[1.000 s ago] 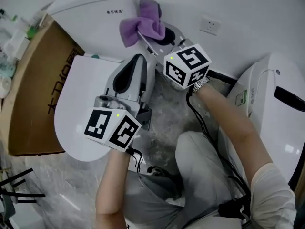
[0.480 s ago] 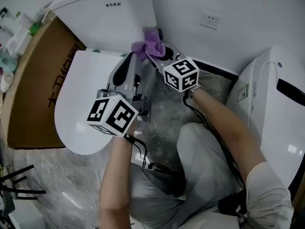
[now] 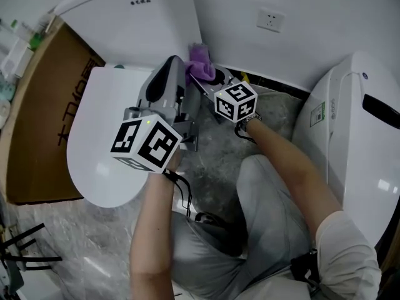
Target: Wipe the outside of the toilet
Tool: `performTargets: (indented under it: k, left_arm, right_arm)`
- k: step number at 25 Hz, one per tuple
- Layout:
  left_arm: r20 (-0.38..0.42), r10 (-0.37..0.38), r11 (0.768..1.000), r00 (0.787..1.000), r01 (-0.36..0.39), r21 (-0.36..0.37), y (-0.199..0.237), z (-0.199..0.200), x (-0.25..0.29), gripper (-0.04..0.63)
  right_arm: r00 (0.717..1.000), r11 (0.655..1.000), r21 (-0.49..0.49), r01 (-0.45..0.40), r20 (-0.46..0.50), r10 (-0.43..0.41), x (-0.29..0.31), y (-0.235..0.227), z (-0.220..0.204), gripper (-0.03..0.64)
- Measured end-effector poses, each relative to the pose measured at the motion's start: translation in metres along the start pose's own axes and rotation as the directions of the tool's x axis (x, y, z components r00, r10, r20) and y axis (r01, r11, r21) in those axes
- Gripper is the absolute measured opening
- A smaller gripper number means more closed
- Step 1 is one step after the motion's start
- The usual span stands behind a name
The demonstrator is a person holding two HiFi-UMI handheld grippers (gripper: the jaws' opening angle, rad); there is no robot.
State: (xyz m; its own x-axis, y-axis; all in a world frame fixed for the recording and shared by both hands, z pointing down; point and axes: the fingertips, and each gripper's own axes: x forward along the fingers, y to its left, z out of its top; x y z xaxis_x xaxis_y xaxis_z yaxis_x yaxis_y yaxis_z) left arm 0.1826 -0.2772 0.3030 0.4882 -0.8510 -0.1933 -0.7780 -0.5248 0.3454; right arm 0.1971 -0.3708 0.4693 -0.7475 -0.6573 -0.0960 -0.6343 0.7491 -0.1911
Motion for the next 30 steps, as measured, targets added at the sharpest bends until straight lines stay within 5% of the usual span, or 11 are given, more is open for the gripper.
performTargets:
  k: [6, 10, 22, 30]
  left_arm:
    - [0.007, -0.015, 0.999, 1.0, 0.015, 0.032, -0.008, 0.007, 0.016, 0.005]
    - [-0.009, -0.018, 0.998, 1.0, 0.018, 0.054, -0.013, 0.004, 0.022, 0.005]
    - [-0.024, -0.05, 0.997, 0.998, 0.051, 0.062, -0.026, 0.003, 0.045, 0.005]
    - [0.002, -0.072, 0.997, 0.997, 0.072, 0.036, -0.034, 0.006, 0.053, 0.005]
  right_arm:
    - [1.0, 1.0, 0.014, -0.005, -0.022, 0.005, 0.0, -0.002, -0.002, 0.153]
    - [0.997, 0.998, -0.061, -0.034, -0.078, 0.029, -0.007, 0.0, 0.017, 0.15]
    - [0.974, 0.986, -0.164, -0.026, 0.218, 0.062, 0.013, -0.023, 0.264, 0.15]
    - [0.967, 0.992, -0.112, -0.052, 0.244, 0.079, 0.037, -0.022, 0.315, 0.15]
